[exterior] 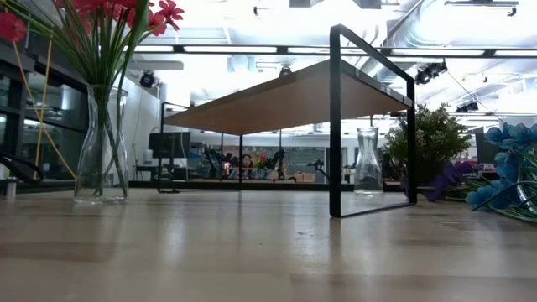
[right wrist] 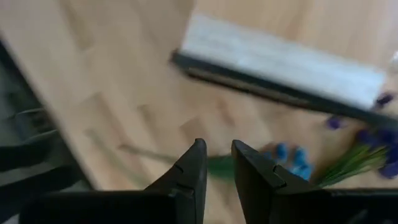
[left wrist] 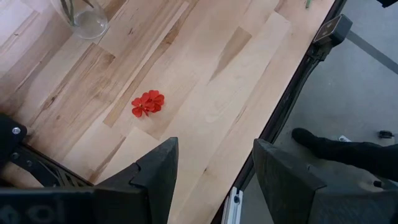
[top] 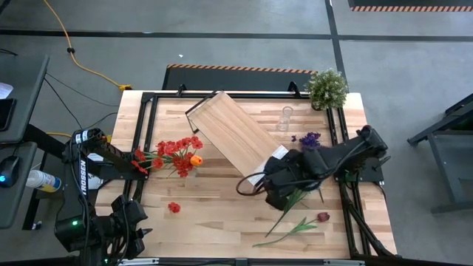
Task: Pick and place flowers into a vace then onto a shelf
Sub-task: Put the red flower into the top transparent vase
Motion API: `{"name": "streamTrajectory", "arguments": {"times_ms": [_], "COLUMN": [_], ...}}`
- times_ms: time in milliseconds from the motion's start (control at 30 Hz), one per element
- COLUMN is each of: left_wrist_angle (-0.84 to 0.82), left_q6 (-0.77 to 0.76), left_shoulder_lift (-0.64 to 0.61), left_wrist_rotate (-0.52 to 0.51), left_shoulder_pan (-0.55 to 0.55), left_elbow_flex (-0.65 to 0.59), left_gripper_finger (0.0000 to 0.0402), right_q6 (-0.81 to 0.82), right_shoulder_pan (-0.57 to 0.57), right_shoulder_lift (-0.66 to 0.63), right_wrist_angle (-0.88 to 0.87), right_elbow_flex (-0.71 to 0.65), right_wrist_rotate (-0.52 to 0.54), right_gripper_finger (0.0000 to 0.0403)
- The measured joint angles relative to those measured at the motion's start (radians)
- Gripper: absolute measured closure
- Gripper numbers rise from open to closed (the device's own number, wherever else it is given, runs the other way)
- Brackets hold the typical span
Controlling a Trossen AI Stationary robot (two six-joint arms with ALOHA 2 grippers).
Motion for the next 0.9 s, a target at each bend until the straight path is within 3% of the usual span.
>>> {"name": "streamTrajectory", "arguments": {"times_ms": [267, 633, 900], "left_wrist_angle": [0.0, 0.0, 0.003], "left_q6": [0.0, 0.0, 0.0], "left_shoulder_lift": [0.0, 0.0, 0.0], "left_wrist_rotate": [0.0, 0.0, 0.0], "left_shoulder_pan": [0.0, 0.0, 0.0], "left_elbow_flex": [0.0, 0.0, 0.0], "left_gripper_finger": [0.0163, 0.0163, 0.0163], "right_q6": [0.216, 0.615, 0.836], "right_shoulder_pan": [0.107, 0.285, 0.327], "right_shoulder_lift": [0.0, 0.0, 0.01], "right_wrist_angle": [-0.001, -0.002, -0.001], "right_elbow_flex": [0.025, 0.022, 0.022], "right_wrist_rotate": [-0.16, -0.169, -0.178], "right_gripper_finger": [0.0336, 0.0336, 0.0336]}}
